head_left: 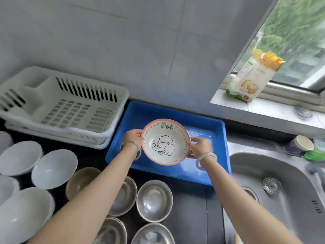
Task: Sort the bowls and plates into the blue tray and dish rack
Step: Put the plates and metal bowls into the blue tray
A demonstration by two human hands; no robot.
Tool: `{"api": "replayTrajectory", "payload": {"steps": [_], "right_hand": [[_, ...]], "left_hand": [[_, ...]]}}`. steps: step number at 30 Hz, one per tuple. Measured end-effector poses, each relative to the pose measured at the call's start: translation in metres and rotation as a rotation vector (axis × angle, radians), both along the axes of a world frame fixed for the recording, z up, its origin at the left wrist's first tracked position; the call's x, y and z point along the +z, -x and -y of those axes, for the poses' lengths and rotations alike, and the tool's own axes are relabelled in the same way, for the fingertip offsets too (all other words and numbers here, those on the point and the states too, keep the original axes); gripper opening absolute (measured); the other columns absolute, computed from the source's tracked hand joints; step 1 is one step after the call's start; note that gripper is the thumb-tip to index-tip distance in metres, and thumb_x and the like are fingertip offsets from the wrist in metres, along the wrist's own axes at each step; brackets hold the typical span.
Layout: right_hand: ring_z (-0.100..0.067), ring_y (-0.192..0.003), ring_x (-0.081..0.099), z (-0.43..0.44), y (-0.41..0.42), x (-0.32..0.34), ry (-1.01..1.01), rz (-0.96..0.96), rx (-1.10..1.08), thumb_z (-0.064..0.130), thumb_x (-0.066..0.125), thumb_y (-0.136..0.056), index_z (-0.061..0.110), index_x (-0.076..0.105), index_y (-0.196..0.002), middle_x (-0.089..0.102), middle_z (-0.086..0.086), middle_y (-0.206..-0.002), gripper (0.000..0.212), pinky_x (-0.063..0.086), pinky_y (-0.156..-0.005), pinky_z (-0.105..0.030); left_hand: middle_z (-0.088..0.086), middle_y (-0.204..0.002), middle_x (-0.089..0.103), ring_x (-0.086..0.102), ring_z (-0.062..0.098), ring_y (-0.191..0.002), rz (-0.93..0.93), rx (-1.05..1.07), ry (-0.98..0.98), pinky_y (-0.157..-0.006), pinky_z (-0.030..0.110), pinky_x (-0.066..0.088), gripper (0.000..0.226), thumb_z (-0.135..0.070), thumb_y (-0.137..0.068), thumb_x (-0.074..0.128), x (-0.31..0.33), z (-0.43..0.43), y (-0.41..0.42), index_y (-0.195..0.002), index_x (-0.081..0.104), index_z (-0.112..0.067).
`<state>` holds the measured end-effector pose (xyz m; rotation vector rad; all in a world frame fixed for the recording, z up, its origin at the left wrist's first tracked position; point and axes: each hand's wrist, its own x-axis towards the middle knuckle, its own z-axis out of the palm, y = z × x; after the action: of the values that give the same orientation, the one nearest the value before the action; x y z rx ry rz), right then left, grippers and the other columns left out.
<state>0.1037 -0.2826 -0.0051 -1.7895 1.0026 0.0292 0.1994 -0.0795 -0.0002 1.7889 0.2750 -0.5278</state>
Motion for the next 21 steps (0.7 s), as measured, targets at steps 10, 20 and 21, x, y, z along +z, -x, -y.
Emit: {"api": "replayTrajectory", "payload": {"steps": [10,20,21], "right_hand": [[-0.026,-0.058,0.066,-0.024,-0.048,-0.044,-0.081,-0.041,-0.070,0.008,0.057,-0.086,0.010,0.064,-0.108,0.067,-0.015,-0.074,0.023,0.058,-0.049,-0.029],[-0.022,-0.059,0.067,-0.031,-0.046,-0.054,-0.363,0.038,-0.155,0.012,0.059,-0.089,0.006,0.062,-0.113,0.066,-0.016,-0.094,0.024,0.058,-0.052,-0.026],[-0.021,-0.059,0.068,-0.032,-0.041,-0.054,-0.453,0.052,-0.171,0.013,0.059,-0.089,0.007,0.061,-0.114,0.067,-0.015,-0.099,0.026,0.057,-0.052,-0.024]], "left_hand": [[-0.006,-0.081,0.065,0.061,0.019,-0.077,0.046,-0.041,-0.154,-0.072,0.032,0.053,0.027,-0.004,-0.081,0.051,-0.039,-0.010,-0.045,-0.072,0.062,-0.026],[0.005,-0.092,0.070,0.066,0.028,-0.085,-0.096,0.057,-0.058,-0.080,0.042,0.057,0.015,-0.009,-0.081,0.057,-0.059,-0.019,-0.054,-0.085,0.066,-0.021],[0.010,-0.092,0.070,0.066,0.030,-0.084,-0.169,0.082,-0.017,-0.078,0.045,0.057,0.014,-0.009,-0.082,0.057,-0.060,-0.020,-0.051,-0.090,0.065,-0.017]]}}
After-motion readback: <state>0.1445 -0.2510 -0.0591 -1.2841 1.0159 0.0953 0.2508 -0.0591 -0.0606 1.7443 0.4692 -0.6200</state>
